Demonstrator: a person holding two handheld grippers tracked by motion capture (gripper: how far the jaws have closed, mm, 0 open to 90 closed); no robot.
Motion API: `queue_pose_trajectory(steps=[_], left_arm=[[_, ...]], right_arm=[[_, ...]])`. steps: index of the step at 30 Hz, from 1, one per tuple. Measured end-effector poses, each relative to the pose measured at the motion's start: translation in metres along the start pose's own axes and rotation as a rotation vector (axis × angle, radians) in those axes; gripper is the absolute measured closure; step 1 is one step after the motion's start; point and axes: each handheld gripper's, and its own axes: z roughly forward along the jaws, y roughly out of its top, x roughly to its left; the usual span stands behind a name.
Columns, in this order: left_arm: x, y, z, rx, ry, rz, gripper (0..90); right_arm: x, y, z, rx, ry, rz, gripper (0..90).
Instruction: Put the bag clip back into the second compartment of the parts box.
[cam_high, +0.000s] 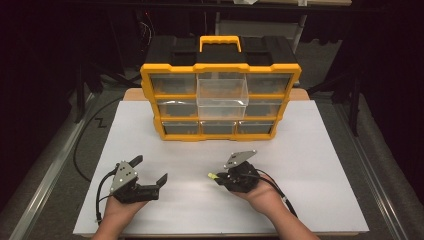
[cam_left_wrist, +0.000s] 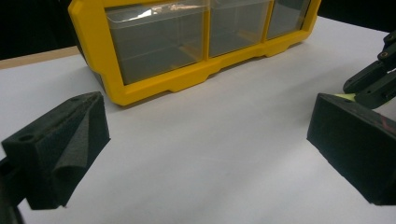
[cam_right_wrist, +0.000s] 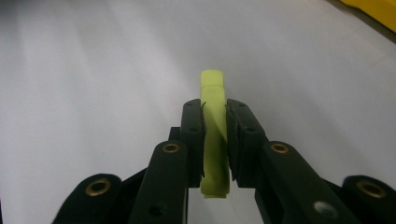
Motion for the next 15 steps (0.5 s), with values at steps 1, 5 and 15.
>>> queue_pose_trajectory(steps=[1,5,15], left_arm=[[0.001,0.000,0.000,0.003,0.000,0.000,0.5],[0.001,0.001,0.000,0.000,0.003,-0.001,0.5],[-0.001,0.001,0.000,0.004,-0.002,0.007,0.5]], right_arm=[[-0.002,-0.002,-0.003,0.008,-0.002,0.001,79.4],[-0.010,-0.009,-0.013,0.037,-0.007,0.029,79.4],[-0.025,-0.026,-0.035,0.128,-0.008,0.066,79.4]])
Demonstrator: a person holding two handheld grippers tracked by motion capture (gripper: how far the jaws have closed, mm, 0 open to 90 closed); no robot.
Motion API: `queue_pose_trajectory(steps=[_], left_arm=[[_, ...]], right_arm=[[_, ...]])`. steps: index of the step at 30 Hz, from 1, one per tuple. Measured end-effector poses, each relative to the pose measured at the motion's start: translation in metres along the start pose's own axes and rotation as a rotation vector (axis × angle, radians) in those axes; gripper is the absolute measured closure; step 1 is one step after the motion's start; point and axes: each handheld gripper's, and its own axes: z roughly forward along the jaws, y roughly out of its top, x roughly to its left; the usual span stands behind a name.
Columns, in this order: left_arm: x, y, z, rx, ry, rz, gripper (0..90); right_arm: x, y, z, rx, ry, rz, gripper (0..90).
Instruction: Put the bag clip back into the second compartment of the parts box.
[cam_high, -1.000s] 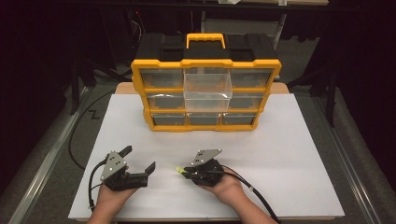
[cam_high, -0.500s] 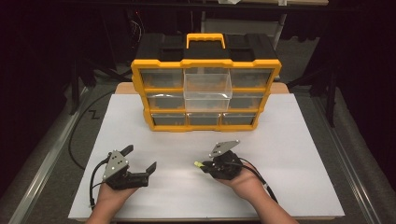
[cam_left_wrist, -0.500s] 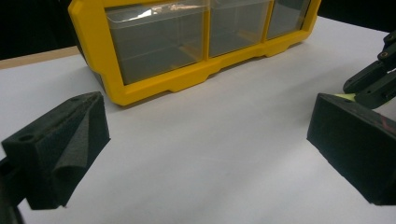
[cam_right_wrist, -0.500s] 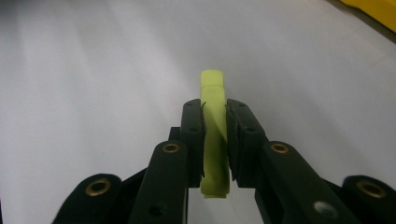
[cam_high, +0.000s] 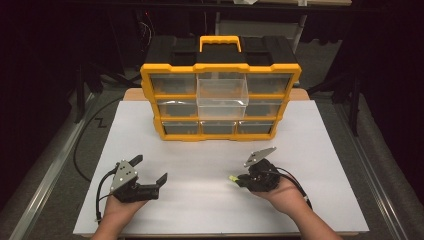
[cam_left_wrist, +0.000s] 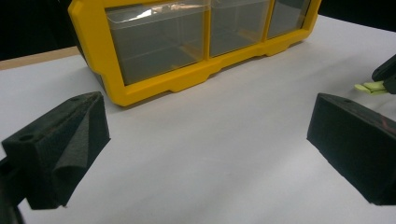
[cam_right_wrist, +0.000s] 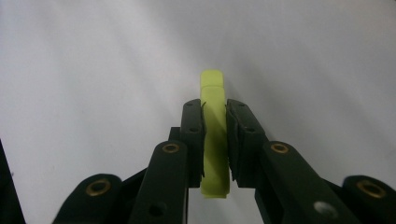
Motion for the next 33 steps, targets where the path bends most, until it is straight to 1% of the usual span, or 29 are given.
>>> queue_pose_trajectory(steps=[1,7,15,19,23,25,27,33], left_arm=[[0.000,0.000,0.000,0.000,-0.001,0.002,0.5],[-0.002,0.000,0.000,-0.003,-0.005,0.006,0.5],[-0.003,0.000,-0.001,-0.007,-0.013,0.008,0.5],[-0.003,0.000,-0.001,-0.007,-0.015,0.010,0.5],[-0.003,0.000,-0.002,-0.005,-0.015,0.009,0.5],[-0.003,0.000,-0.002,-0.007,-0.017,0.008,0.5],[-0.003,0.000,-0.002,-0.009,-0.018,0.009,0.5],[-0.003,0.000,-0.002,-0.007,-0.018,0.010,0.5]], right_arm=[[-0.001,-0.001,-0.002,0.012,-0.002,0.005,79.3],[-0.009,-0.008,-0.015,0.069,-0.008,-0.013,79.4],[-0.016,-0.009,-0.038,0.134,-0.004,-0.036,79.3],[-0.018,-0.006,-0.049,0.167,-0.001,-0.059,79.3],[-0.019,0.000,-0.059,0.182,0.004,-0.068,79.3],[-0.020,0.003,-0.065,0.194,0.003,-0.082,79.3],[-0.020,0.007,-0.071,0.203,0.007,-0.083,79.3],[-0.019,0.018,-0.088,0.216,0.019,-0.102,79.3]])
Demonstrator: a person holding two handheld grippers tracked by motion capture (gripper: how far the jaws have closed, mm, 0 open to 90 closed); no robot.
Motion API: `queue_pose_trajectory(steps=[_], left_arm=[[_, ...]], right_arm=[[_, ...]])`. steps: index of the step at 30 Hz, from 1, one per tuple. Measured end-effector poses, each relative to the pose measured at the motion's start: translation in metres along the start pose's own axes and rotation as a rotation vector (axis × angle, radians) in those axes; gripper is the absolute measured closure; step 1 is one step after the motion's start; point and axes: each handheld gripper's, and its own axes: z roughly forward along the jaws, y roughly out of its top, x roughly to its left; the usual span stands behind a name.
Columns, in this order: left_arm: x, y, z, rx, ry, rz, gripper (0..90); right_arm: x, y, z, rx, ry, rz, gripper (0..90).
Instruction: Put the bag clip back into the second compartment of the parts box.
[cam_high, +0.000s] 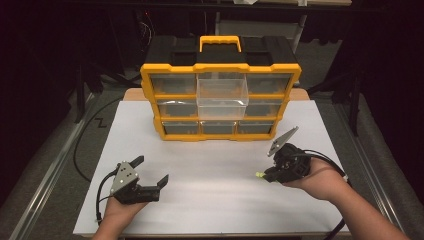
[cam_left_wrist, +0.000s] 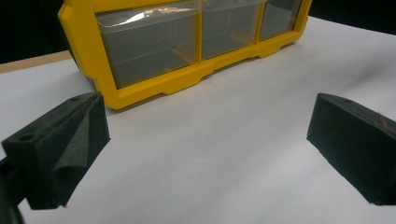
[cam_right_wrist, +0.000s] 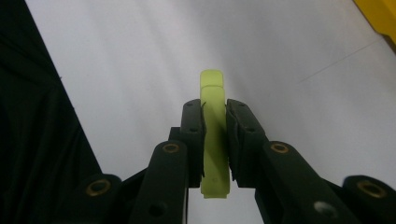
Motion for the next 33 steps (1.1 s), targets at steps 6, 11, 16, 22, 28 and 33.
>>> queue_pose_trajectory(steps=[6,11,16,22,28,33], left_arm=[[-0.001,0.000,-0.001,-0.004,0.000,-0.002,0.5],[-0.001,0.000,-0.001,-0.005,0.000,-0.004,0.5],[-0.001,0.000,-0.001,-0.006,-0.002,-0.003,0.5],[-0.001,0.000,-0.002,-0.006,-0.004,-0.001,0.5],[-0.001,0.000,-0.002,-0.004,-0.006,0.000,0.5],[-0.001,0.000,-0.003,-0.011,-0.005,-0.003,0.5]], right_arm=[[0.001,0.009,-0.018,0.013,-0.005,-0.019,79.3],[0.002,0.016,-0.033,0.016,0.002,-0.027,79.3],[0.003,0.023,-0.043,0.029,0.006,-0.045,79.3],[0.006,0.037,-0.063,0.037,0.003,-0.054,79.3],[0.008,0.048,-0.080,0.037,0.005,-0.077,79.3],[0.009,0.058,-0.095,0.028,-0.001,-0.082,79.3]])
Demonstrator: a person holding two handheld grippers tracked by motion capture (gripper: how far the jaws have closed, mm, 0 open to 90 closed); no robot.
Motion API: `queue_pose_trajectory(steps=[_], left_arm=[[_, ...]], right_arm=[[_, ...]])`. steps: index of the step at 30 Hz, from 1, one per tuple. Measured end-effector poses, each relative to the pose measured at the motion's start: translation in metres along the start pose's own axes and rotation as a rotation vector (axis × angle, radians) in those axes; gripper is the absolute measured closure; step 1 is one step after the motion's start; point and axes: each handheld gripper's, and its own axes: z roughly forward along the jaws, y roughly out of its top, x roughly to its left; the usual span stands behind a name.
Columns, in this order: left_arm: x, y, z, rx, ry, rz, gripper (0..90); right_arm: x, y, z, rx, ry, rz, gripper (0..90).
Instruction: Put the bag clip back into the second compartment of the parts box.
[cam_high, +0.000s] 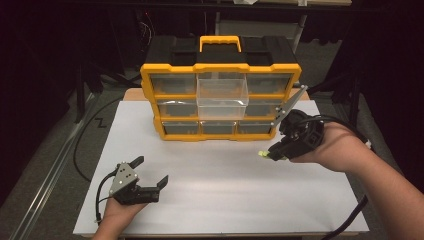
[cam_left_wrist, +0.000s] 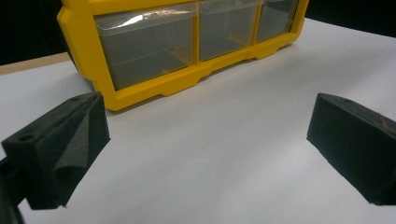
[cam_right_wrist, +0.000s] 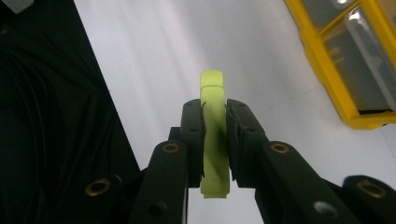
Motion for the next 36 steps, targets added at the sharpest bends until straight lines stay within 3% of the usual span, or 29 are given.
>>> queue_pose_trajectory(steps=[21,36], left_arm=[[0.002,0.000,-0.003,-0.013,-0.007,-0.005,0.5],[0.001,0.000,-0.003,-0.015,-0.010,-0.008,0.5]], right_arm=[[-0.006,0.045,-0.056,-0.003,-0.035,0.001,79.4],[-0.009,0.077,-0.077,-0.009,-0.051,-0.026,79.3]])
